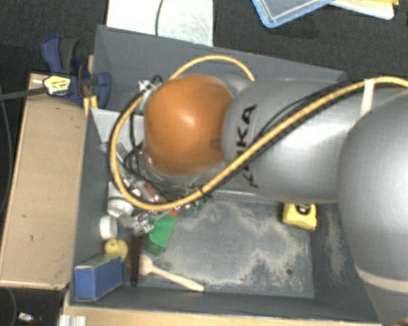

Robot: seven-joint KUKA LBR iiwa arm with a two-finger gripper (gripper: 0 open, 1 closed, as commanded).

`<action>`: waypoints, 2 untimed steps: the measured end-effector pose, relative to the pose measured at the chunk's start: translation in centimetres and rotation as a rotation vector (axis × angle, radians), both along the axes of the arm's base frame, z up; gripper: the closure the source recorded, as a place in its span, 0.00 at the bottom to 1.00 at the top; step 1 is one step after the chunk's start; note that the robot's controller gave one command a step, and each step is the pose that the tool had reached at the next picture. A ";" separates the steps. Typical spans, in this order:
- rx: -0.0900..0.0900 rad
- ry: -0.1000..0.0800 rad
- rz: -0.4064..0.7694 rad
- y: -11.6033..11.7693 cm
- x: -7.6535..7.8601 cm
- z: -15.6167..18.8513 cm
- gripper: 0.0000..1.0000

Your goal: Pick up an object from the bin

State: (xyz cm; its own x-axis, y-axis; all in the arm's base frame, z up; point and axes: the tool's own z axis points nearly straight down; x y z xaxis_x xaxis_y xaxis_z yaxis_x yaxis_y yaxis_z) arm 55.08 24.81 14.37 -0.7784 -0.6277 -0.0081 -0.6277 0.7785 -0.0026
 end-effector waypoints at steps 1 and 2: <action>-0.001 0.005 0.026 0.3 -5.2 -0.7 0.00; -0.001 -0.010 0.349 0.5 3.3 -5.9 0.00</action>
Offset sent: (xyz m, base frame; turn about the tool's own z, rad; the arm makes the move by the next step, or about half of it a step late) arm 0.0391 0.0050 -0.0737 -0.3603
